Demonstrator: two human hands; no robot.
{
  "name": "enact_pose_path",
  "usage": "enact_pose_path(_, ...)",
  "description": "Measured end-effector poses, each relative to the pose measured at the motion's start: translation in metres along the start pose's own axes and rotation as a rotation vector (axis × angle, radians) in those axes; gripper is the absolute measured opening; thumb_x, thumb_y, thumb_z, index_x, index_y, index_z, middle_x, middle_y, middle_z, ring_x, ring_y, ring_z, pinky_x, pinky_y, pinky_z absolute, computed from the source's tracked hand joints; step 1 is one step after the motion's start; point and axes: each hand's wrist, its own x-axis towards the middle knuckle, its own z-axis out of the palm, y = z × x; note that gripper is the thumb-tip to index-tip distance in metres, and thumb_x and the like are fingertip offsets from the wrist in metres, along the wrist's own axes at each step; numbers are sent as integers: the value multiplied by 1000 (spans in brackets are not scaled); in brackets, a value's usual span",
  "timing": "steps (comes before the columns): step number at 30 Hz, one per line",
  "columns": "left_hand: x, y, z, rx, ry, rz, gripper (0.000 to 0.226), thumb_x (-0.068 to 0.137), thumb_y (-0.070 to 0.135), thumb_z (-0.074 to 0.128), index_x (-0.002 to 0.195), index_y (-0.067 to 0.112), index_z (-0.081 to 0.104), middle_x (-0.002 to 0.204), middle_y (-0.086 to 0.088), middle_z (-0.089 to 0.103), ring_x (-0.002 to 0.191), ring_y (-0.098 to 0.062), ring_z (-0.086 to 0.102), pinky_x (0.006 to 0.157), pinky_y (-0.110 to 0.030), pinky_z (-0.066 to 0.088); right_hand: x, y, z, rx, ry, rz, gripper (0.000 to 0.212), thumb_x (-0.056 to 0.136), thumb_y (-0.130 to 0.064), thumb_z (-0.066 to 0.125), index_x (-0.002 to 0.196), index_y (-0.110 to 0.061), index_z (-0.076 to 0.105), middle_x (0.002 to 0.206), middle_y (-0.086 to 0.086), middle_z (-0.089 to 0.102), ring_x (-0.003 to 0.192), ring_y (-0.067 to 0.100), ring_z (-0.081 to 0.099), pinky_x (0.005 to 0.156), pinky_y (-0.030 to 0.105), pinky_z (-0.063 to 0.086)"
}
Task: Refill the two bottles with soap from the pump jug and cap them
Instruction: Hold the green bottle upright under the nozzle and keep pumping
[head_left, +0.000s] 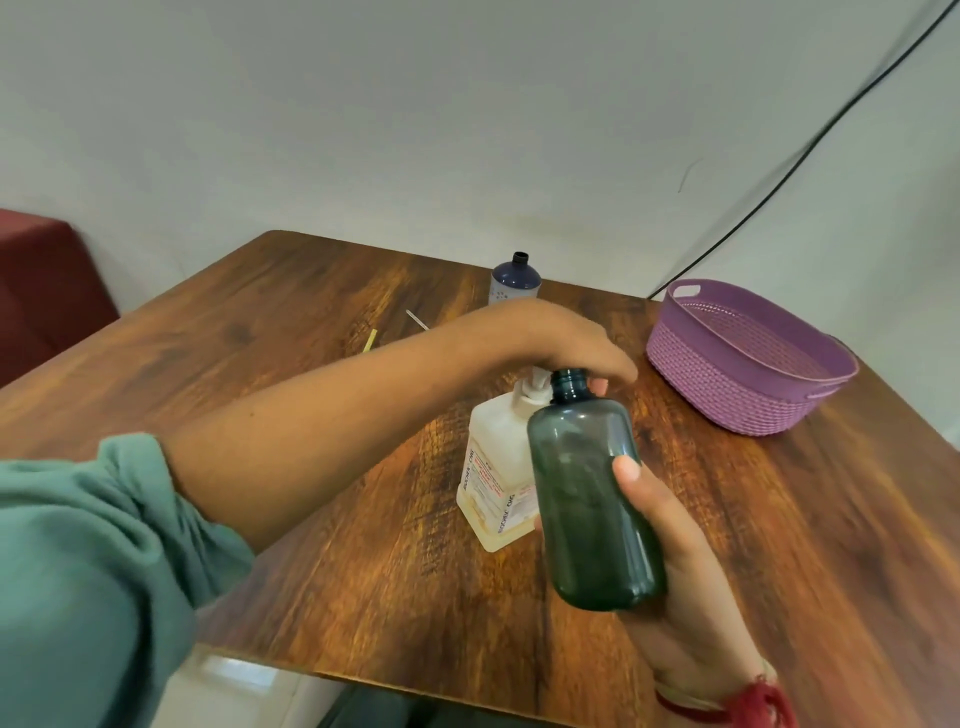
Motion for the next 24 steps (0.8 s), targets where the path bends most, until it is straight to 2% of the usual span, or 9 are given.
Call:
enact_pose_path(2, 3, -3, 6, -63, -12, 3, 35, 90, 35, 45, 108, 11, 64, 91, -4, 64, 77, -18, 50, 69, -29, 40, 1, 2, -1, -17, 16, 9, 64, 37, -56, 87, 92, -26, 75, 100, 11, 72, 82, 21, 70, 61, 30, 55)
enact_pose_path(4, 4, -2, 8, -18, -21, -2, 36, 91, 35, 43, 108, 11, 63, 95, -5, 67, 78, -18, 51, 72, -29, 41, 1, 6, -2, -12, 46, 19, 67, 36, -55, 87, 94, -25, 74, 101, 11, 71, 83, 22, 69, 62, 30, 55)
enact_pose_path(7, 1, 4, -2, 130, -66, 0, 32, 94, 34, 42, 103, 11, 62, 83, 2, 58, 75, -13, 48, 72, -27, 39, 1, 3, -2, -21, 24, 0, 62, 36, -55, 86, 91, -28, 74, 99, 9, 72, 83, 22, 70, 64, 30, 55)
enact_pose_path(10, 1, 6, -5, 142, -19, 27, 26, 94, 35, 43, 95, 14, 58, 80, 3, 52, 72, -12, 46, 62, -25, 35, 2, 0, -2, -29, -12, -18, 61, 39, -57, 85, 92, -29, 74, 98, 9, 72, 83, 21, 70, 64, 30, 55)
enact_pose_path(13, 2, 0, 4, -27, 9, 31, 34, 93, 35, 43, 105, 11, 63, 87, 1, 62, 76, -14, 51, 73, -28, 40, 5, 3, -4, -40, 9, 1, 68, 39, -57, 85, 98, -26, 72, 102, 11, 71, 83, 22, 69, 64, 30, 55)
enact_pose_path(17, -1, 1, 2, 10, -18, 19, 36, 92, 36, 44, 108, 10, 64, 88, 1, 63, 80, -15, 53, 82, -32, 43, 6, 5, -5, -38, 9, 0, 65, 40, -57, 85, 96, -27, 73, 100, 10, 72, 83, 23, 69, 64, 30, 56)
enact_pose_path(21, -1, 8, -7, 121, 23, 37, 29, 95, 37, 42, 94, 13, 59, 80, 4, 53, 71, -9, 47, 66, -26, 38, 6, 0, -5, -35, -8, -20, 67, 39, -56, 86, 97, -26, 73, 98, 11, 72, 81, 22, 69, 62, 30, 55)
enact_pose_path(22, 0, 6, -7, 103, 12, 36, 32, 94, 37, 42, 95, 12, 61, 84, 2, 56, 73, -11, 49, 68, -27, 40, 6, -1, -5, -40, -12, -19, 69, 40, -56, 85, 99, -25, 72, 99, 11, 72, 81, 21, 69, 62, 29, 55)
enact_pose_path(24, 2, 0, 0, 30, -26, 22, 39, 92, 39, 42, 102, 10, 66, 99, -6, 66, 80, -16, 54, 81, -34, 45, 7, 1, -7, -61, -4, -7, 72, 41, -56, 85, 104, -23, 70, 101, 11, 71, 82, 21, 69, 62, 29, 55)
